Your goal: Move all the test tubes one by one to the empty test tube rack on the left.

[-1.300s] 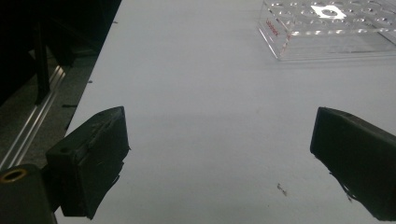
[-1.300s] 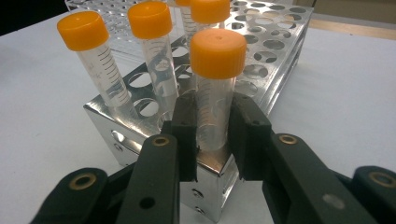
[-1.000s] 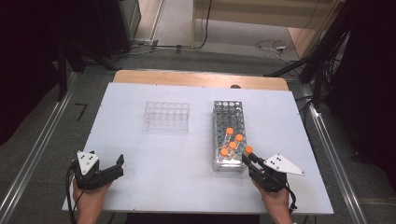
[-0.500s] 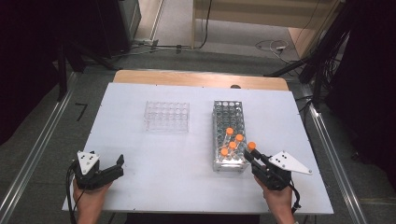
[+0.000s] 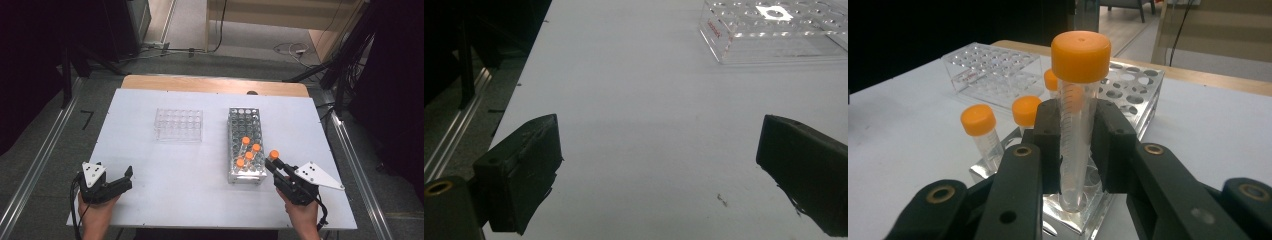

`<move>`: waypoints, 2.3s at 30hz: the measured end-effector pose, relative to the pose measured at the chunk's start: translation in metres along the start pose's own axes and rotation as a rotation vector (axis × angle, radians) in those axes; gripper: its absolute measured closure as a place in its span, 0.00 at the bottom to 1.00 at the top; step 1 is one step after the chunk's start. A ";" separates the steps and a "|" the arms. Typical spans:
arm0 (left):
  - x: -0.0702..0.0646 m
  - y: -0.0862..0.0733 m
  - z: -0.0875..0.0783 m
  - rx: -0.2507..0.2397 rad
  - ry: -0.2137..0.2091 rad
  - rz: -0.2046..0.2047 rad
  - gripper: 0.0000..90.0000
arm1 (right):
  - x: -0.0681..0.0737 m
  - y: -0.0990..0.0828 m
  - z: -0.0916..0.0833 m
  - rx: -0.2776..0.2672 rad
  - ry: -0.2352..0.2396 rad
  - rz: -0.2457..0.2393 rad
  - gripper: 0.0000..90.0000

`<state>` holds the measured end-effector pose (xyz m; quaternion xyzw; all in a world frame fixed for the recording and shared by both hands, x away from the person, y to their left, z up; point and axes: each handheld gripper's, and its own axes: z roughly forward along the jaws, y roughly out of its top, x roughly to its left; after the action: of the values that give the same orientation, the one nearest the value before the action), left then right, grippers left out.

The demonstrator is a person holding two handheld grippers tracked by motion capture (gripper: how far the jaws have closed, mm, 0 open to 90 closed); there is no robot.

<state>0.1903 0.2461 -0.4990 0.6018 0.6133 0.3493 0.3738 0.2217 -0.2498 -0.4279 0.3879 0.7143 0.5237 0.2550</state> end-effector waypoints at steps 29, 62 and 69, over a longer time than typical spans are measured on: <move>-0.021 0.022 -0.003 -0.011 -0.106 0.035 0.08 | 0.060 0.002 0.012 0.022 0.183 -0.056 0.80; -0.082 0.072 -0.013 -0.073 -0.397 0.122 0.15 | 0.139 -0.005 0.131 0.116 0.237 -0.104 0.80; -0.096 0.073 -0.009 -0.070 -0.465 0.153 0.27 | 0.147 -0.001 0.146 0.125 0.244 -0.104 0.80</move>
<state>0.2174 0.1531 -0.4267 0.6975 0.4508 0.2496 0.4979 0.2507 -0.0491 -0.4696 0.2989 0.7903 0.5076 0.1685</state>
